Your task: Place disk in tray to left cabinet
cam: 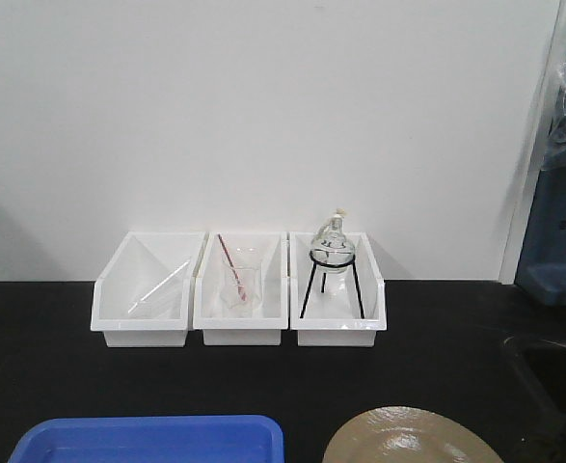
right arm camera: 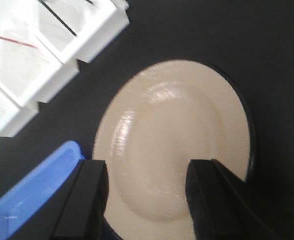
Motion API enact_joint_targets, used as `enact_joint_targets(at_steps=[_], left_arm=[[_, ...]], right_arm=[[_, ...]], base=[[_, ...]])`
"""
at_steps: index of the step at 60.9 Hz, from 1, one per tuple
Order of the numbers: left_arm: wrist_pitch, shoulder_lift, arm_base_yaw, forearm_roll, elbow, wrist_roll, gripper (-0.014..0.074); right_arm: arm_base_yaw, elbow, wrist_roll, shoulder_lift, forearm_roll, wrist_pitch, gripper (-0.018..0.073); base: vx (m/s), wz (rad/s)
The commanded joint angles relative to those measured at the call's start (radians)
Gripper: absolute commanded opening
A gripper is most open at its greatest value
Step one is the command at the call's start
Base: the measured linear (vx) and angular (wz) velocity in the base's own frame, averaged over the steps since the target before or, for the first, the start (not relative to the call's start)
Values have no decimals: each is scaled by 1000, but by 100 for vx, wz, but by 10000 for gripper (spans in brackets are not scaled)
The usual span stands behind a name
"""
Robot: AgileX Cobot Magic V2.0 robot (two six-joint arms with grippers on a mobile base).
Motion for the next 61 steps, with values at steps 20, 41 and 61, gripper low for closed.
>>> enact_joint_targets(at_steps=[20, 41, 61], left_arm=[[-83, 12, -3, -3, -26, 0, 377], [-83, 12, -3, -3, -26, 0, 377], [-83, 12, -3, -3, -26, 0, 377]], right_arm=[[-2, -32, 52, 205, 28, -32, 428], [-2, -32, 52, 371, 32, -63, 428], [-1, -32, 27, 461, 110, -161, 428]], base=[[0, 0], [0, 0], [0, 0]])
